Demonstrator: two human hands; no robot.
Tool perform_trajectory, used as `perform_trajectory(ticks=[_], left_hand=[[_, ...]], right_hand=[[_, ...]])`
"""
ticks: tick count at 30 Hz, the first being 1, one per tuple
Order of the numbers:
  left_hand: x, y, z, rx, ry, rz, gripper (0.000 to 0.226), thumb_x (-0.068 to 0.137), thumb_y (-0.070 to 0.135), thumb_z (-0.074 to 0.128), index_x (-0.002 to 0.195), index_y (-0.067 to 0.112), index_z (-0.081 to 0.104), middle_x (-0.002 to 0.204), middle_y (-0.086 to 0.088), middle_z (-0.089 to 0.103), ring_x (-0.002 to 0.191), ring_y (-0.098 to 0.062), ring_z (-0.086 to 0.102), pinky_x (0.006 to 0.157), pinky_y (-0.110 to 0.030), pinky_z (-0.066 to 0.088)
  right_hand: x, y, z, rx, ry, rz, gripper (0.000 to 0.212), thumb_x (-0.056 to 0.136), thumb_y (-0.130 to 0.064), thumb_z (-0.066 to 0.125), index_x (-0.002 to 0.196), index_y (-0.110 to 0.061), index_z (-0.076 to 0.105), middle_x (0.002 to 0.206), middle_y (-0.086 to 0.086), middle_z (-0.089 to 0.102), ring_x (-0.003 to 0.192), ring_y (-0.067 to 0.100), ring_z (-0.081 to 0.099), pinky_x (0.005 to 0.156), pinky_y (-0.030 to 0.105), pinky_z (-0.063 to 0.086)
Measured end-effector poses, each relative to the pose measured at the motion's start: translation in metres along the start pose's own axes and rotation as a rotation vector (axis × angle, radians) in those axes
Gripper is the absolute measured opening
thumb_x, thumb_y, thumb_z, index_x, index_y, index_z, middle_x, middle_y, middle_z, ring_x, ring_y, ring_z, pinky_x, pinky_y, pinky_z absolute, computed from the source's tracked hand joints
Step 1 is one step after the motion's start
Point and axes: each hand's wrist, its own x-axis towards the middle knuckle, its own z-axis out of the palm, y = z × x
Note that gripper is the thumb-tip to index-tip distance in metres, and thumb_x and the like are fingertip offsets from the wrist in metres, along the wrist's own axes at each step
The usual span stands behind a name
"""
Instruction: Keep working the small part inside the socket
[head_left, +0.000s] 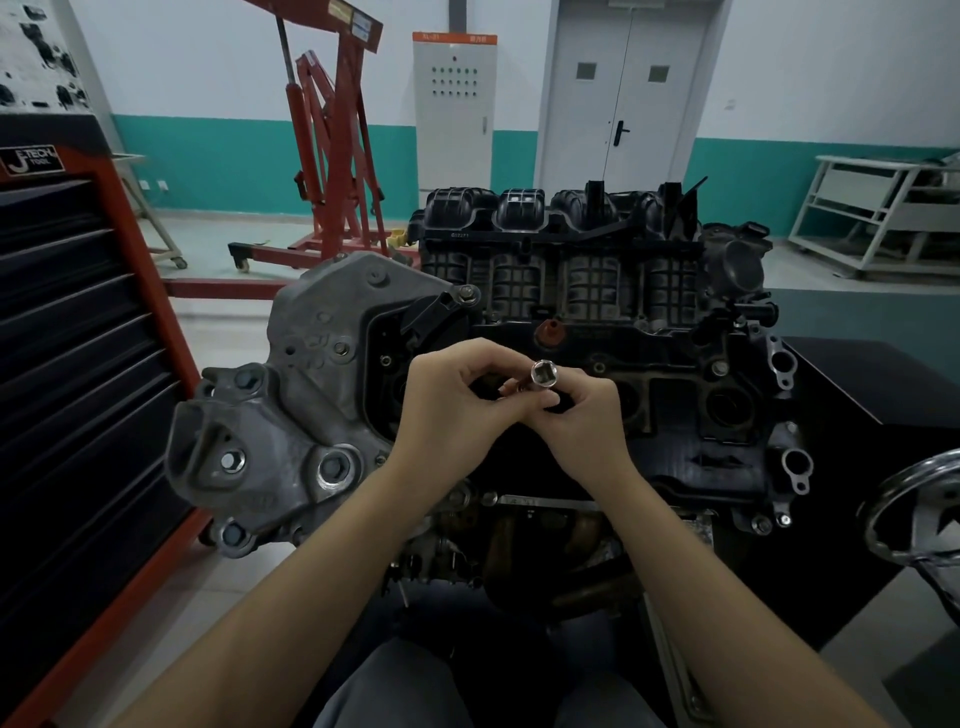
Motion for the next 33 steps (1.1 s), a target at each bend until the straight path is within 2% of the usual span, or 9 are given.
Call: perform_trajectory(ticks=[4, 8, 10, 13, 18, 23, 26, 28, 33], left_hand=[[-0.0005, -0.0003, -0.0020, -0.045, -0.050, 0.008, 0.023, 0.075, -0.003, 0.077, 0.090, 0.015, 0.074, 0.090, 0.000, 0.075, 0.089, -0.013, 0.072, 0.084, -0.026, 0.055], [0.0010, 0.0002, -0.0052, -0.095, -0.129, 0.005, 0.025, 0.077, -0.008, 0.074, 0.096, 0.008, 0.072, 0.095, -0.009, 0.074, 0.095, -0.022, 0.071, 0.089, -0.036, 0.055], [0.0012, 0.0012, -0.0038, -0.030, -0.079, 0.016, 0.022, 0.072, -0.002, 0.081, 0.091, 0.005, 0.073, 0.089, -0.005, 0.074, 0.089, -0.019, 0.071, 0.084, -0.032, 0.056], [0.0001, 0.0028, -0.0014, 0.002, 0.000, 0.016, 0.022, 0.068, 0.004, 0.085, 0.082, 0.017, 0.074, 0.082, 0.001, 0.075, 0.083, -0.014, 0.072, 0.078, -0.029, 0.057], [-0.0006, 0.0042, -0.0029, -0.084, -0.106, 0.018, 0.025, 0.077, -0.006, 0.075, 0.094, 0.012, 0.074, 0.093, -0.004, 0.075, 0.092, -0.016, 0.072, 0.085, -0.028, 0.055], [0.0019, 0.0050, -0.0021, -0.040, -0.118, 0.007, 0.023, 0.072, -0.004, 0.080, 0.093, 0.002, 0.073, 0.091, -0.008, 0.074, 0.090, -0.017, 0.071, 0.085, -0.031, 0.056], [0.0022, 0.0051, -0.0006, 0.001, -0.048, 0.014, 0.021, 0.069, 0.004, 0.085, 0.082, 0.016, 0.074, 0.083, 0.000, 0.075, 0.082, -0.011, 0.072, 0.077, -0.027, 0.057], [0.0027, 0.0049, -0.0015, -0.027, -0.058, 0.021, 0.025, 0.073, 0.001, 0.080, 0.085, 0.022, 0.074, 0.087, 0.002, 0.076, 0.086, -0.011, 0.072, 0.080, -0.025, 0.056], [0.0027, 0.0014, -0.0055, -0.129, -0.157, 0.018, 0.030, 0.079, -0.007, 0.071, 0.101, 0.013, 0.072, 0.097, -0.002, 0.074, 0.096, -0.017, 0.071, 0.087, -0.027, 0.054]], right_hand=[[0.0005, 0.0004, -0.0034, -0.012, -0.050, -0.046, 0.019, 0.080, -0.015, 0.073, 0.099, -0.013, 0.073, 0.097, -0.001, 0.073, 0.096, 0.018, 0.067, 0.089, 0.048, 0.050], [0.0000, 0.0029, -0.0010, 0.001, -0.012, 0.000, 0.018, 0.079, -0.012, 0.075, 0.096, -0.006, 0.075, 0.092, 0.004, 0.074, 0.093, 0.022, 0.067, 0.086, 0.049, 0.051], [0.0002, 0.0030, 0.0003, 0.010, 0.010, 0.028, 0.014, 0.076, -0.007, 0.078, 0.090, -0.009, 0.075, 0.087, 0.002, 0.074, 0.091, 0.019, 0.067, 0.085, 0.047, 0.052], [0.0003, 0.0032, 0.0000, 0.025, 0.010, -0.001, 0.014, 0.076, -0.010, 0.079, 0.090, -0.013, 0.075, 0.089, -0.001, 0.074, 0.091, 0.015, 0.068, 0.085, 0.047, 0.052], [-0.0003, 0.0018, -0.0017, 0.016, -0.056, -0.075, 0.022, 0.081, -0.019, 0.070, 0.103, -0.021, 0.069, 0.096, -0.006, 0.070, 0.095, 0.020, 0.067, 0.086, 0.048, 0.052], [0.0000, 0.0037, 0.0009, 0.022, -0.001, 0.006, 0.014, 0.076, -0.008, 0.075, 0.088, -0.014, 0.075, 0.086, 0.000, 0.074, 0.091, 0.023, 0.066, 0.085, 0.048, 0.051], [-0.0004, 0.0015, 0.0013, -0.002, 0.003, -0.008, 0.016, 0.076, -0.010, 0.077, 0.092, -0.015, 0.075, 0.088, -0.004, 0.074, 0.090, 0.012, 0.066, 0.087, 0.042, 0.051], [-0.0004, 0.0012, -0.0006, -0.023, -0.033, -0.042, 0.020, 0.079, -0.015, 0.074, 0.098, -0.016, 0.073, 0.092, -0.010, 0.071, 0.093, 0.010, 0.065, 0.089, 0.038, 0.050], [0.0011, 0.0059, -0.0005, -0.028, -0.041, -0.010, 0.018, 0.081, -0.008, 0.073, 0.099, -0.007, 0.074, 0.089, 0.006, 0.073, 0.092, 0.028, 0.065, 0.085, 0.048, 0.051]])
